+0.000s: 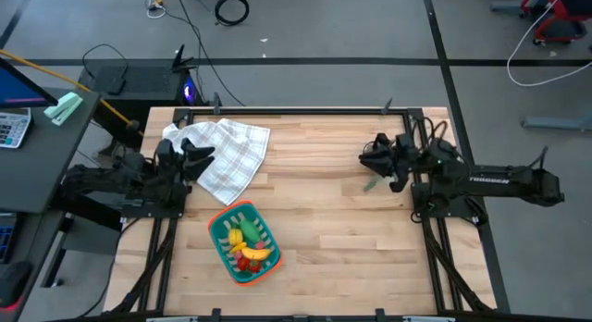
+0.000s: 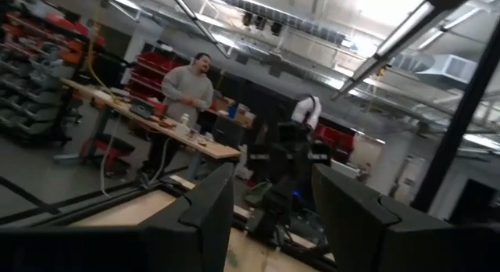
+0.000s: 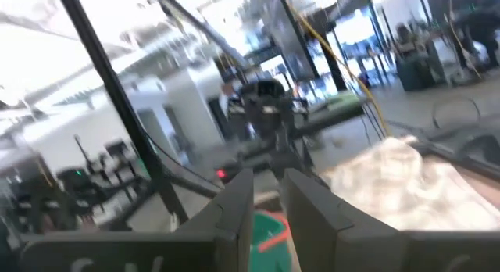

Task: Pick and placing Produce into tupperware
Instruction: Return to Home Position

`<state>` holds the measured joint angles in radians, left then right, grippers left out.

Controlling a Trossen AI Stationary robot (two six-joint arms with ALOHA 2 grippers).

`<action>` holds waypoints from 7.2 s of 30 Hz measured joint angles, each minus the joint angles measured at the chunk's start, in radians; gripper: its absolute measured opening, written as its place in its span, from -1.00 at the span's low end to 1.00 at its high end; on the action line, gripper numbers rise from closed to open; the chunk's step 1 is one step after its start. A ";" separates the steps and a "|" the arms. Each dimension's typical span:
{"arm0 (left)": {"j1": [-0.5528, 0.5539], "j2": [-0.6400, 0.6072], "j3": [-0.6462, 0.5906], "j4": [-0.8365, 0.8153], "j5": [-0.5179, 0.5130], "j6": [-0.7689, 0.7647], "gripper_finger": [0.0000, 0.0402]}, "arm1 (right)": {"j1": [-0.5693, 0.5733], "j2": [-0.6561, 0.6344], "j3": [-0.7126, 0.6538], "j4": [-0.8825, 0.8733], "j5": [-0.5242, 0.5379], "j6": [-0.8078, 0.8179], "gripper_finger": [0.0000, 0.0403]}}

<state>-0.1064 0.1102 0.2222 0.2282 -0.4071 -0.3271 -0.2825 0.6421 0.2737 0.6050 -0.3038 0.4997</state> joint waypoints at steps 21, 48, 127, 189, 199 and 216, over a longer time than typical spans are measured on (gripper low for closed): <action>0.062 0.001 0.000 -0.082 0.001 -0.030 -0.12 | 0.000 -0.001 -0.238 0.176 0.127 0.106 -0.59; 0.064 0.090 -0.147 0.017 0.054 -0.070 -0.09 | 0.000 -0.002 -0.236 0.170 0.168 0.128 -0.59; 0.064 -0.032 -0.214 -0.129 0.053 -0.133 -0.09 | 0.000 -0.641 -0.234 0.016 0.168 0.126 -0.59; 0.064 -0.032 -0.214 -0.128 0.053 -0.133 -0.09 | 0.029 -0.602 -0.236 -0.455 0.236 -0.232 -0.59; 0.064 -0.032 -0.214 -0.128 0.053 -0.133 -0.12 | 0.029 -0.602 -0.236 -0.455 0.236 -0.232 -0.59; 0.063 -0.032 -0.214 -0.128 0.053 -0.133 -0.12 | 0.029 -0.601 -0.236 -0.455 0.236 -0.231 -0.59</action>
<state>-0.0431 0.0780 0.0082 0.0998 -0.3538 -0.4603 -0.2530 0.0406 0.0380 0.1497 -0.0681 0.2683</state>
